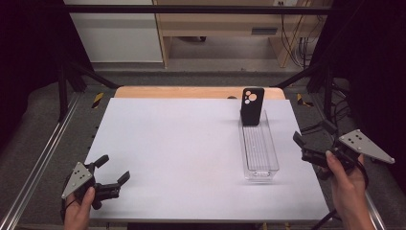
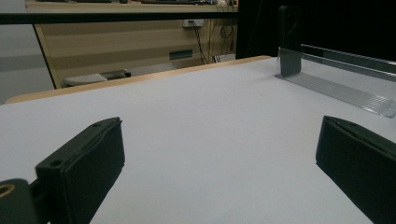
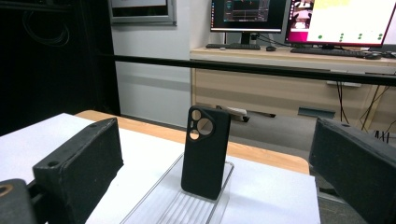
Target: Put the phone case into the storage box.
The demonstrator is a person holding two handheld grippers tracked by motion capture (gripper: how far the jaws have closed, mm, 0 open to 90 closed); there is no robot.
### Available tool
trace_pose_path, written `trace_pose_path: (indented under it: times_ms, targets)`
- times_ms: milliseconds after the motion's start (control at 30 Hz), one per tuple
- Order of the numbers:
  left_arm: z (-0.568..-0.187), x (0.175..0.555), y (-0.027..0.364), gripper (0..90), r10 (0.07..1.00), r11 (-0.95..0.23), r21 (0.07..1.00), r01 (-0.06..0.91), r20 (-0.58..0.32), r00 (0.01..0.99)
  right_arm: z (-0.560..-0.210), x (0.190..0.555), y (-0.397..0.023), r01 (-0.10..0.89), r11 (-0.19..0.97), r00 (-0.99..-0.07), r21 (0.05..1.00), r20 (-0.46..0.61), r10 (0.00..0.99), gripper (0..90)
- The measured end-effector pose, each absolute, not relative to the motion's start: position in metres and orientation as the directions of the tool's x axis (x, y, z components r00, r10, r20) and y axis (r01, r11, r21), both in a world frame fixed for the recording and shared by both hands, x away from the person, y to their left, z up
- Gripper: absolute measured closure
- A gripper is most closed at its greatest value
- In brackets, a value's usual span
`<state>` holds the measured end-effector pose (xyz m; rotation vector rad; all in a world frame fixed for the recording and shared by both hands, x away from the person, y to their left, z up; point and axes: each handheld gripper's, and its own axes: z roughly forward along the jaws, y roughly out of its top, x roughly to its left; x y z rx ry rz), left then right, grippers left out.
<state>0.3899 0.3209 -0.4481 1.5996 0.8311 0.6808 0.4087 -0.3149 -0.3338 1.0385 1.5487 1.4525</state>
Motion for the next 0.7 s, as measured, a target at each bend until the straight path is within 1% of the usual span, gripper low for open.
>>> trace_pose_path:
  times_ms: [167, 267, 433, 500, 700]
  targets:
    - [-0.448, 0.39, 0.321, 1.3, 0.813, -0.095, 0.984, 0.153, -0.012, 0.582, -0.343, 0.406, -0.315, 0.075, 0.006, -0.379, 0.997, 0.023, 0.925, 3.9]
    - [-0.448, 0.39, 0.32, 1.3, 0.812, -0.099, 0.983, 0.153, -0.009, 0.584, -0.348, 0.405, -0.316, 0.102, -0.009, -0.362, 0.995, 0.045, 0.931, 4.3]
    - [-0.448, 0.39, 0.321, 1.3, 0.812, -0.099, 0.983, 0.152, -0.009, 0.584, -0.356, 0.399, -0.317, 0.096, -0.003, -0.344, 0.995, 0.035, 0.938, 4.3]
    - [-0.448, 0.39, 0.321, 1.3, 0.813, -0.098, 0.984, 0.152, -0.009, 0.582, -0.359, 0.397, -0.317, 0.097, -0.003, -0.351, 0.995, 0.037, 0.936, 7.7]
    - [-0.448, 0.39, 0.321, 1.3, 0.812, -0.102, 0.983, 0.153, -0.007, 0.584, -0.369, 0.392, -0.316, 0.109, 0.008, -0.366, 0.994, 0.033, 0.93, 7.2]
